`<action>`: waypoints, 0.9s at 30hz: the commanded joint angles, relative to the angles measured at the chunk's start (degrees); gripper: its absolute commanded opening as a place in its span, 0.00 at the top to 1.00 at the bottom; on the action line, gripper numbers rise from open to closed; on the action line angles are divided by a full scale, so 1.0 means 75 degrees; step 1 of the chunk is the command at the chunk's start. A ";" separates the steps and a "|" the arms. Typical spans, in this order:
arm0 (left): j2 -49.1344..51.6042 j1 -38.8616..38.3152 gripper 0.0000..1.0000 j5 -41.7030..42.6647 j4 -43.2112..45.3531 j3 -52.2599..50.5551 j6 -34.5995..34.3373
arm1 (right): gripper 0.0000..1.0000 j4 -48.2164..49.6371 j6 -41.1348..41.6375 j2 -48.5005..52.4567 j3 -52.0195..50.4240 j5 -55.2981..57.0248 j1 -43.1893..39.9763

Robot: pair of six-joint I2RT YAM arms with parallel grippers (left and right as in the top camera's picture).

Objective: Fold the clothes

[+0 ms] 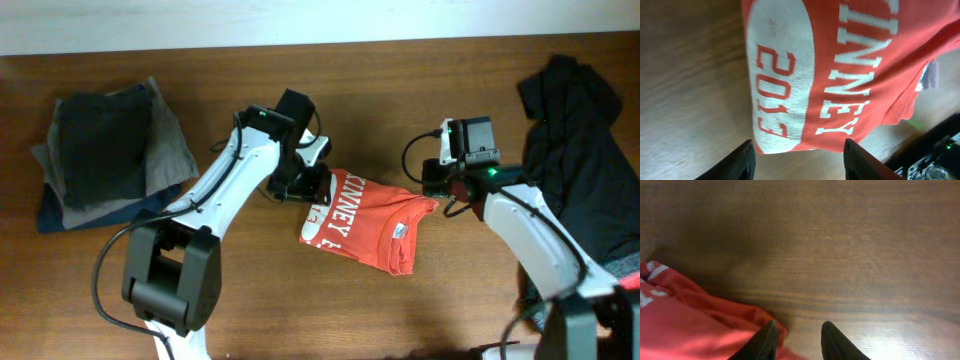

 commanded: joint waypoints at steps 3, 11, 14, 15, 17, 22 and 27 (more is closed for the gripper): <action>-0.0187 -0.0458 0.43 0.0221 0.0367 -0.0676 -0.0315 | 0.66 0.0323 -0.0481 0.1326 0.0082 -0.0842 -0.0041; -0.0187 -0.0801 0.42 0.0181 0.1714 -0.1673 -0.0388 | 0.67 -0.0542 -0.0484 0.2075 0.0082 -0.1437 -0.0035; -0.0187 -0.0743 0.43 -0.0093 0.2142 -0.1976 -0.0391 | 0.74 -0.1087 -0.0481 0.2066 0.0082 -0.1614 -0.0035; -0.0187 -0.0676 0.43 -0.0268 0.2192 -0.2040 -0.0388 | 0.75 -0.1323 -0.0478 0.2066 0.0082 -0.1696 -0.0032; -0.0187 -0.0463 0.43 -0.0682 0.2192 -0.2060 -0.0385 | 0.77 -0.1670 -0.0478 0.2066 0.0082 -0.1810 -0.0035; -0.0187 0.0385 0.43 -0.0988 0.2771 -0.2034 -0.0379 | 0.78 -0.2291 -0.0455 0.2066 0.0082 -0.2031 0.0070; -0.0187 0.0956 0.43 -0.0644 0.3835 -0.2034 -0.0356 | 0.78 -0.2340 -0.0449 0.2063 0.0082 -0.2719 0.0664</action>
